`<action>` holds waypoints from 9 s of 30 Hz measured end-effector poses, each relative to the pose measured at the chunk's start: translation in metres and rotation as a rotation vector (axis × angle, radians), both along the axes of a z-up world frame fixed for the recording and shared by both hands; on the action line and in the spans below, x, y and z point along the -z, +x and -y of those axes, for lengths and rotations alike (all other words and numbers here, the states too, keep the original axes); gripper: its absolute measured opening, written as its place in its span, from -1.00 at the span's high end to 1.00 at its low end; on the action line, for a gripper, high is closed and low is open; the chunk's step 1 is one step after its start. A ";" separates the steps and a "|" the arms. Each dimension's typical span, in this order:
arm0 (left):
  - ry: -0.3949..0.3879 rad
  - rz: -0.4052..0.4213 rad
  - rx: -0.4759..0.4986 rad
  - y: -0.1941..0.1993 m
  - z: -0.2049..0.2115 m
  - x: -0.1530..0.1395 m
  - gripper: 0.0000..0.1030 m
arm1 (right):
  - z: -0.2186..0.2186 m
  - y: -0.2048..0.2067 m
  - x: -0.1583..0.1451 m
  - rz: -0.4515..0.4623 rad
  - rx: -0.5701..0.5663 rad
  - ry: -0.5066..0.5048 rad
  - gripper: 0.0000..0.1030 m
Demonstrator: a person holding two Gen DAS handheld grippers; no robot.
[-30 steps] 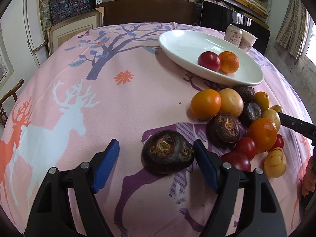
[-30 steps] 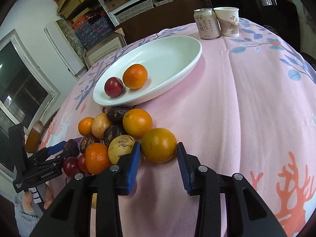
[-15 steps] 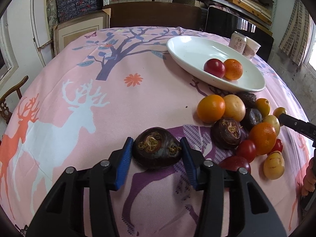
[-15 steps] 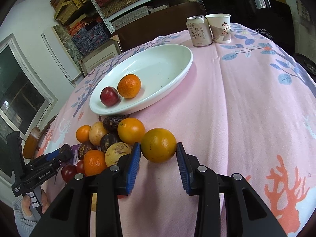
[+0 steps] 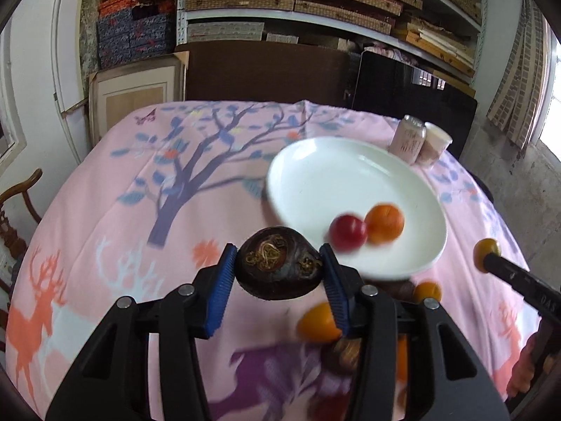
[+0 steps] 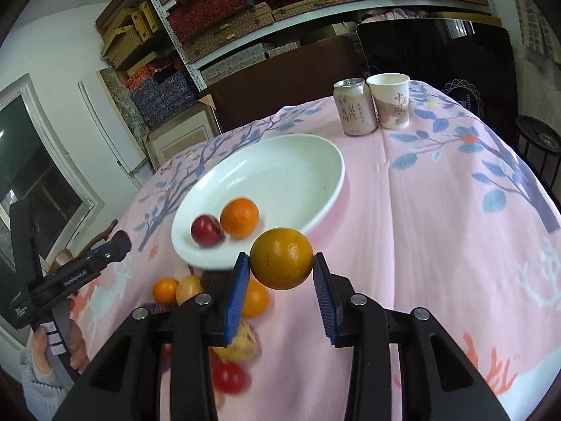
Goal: Organize fruits
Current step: 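Lower both held fruits onto the white plate and open both tools, then withdraw both tools from the plate and move the left tool toward another red apple, then close the left tool on the dark red apple, then close the right tool on a pale yellow speckled fruit while the left tool holds the apple, then carry the apple with the left tool toward the white plate while the right tool lifts the yellow fruit, then lower the apple and yellow fruit onto the white plate and open both tools, then withdraw both tools from the plate and move the left tool toward a large orange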
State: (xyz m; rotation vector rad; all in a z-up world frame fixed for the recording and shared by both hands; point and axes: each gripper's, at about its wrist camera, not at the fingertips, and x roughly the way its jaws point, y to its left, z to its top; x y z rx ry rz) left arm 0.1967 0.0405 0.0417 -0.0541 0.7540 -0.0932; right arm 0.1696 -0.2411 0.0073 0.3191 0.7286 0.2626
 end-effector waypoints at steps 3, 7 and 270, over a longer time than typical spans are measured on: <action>-0.006 0.000 0.007 0.030 0.015 0.000 0.07 | -0.007 0.028 -0.006 -0.002 0.004 -0.016 0.27; -0.002 -0.032 -0.004 0.067 0.024 0.015 0.08 | -0.017 0.059 0.005 -0.021 0.004 0.026 0.27; -0.034 -0.018 -0.082 -0.047 -0.008 0.042 -0.91 | 0.025 -0.031 0.015 0.053 0.202 0.089 -0.92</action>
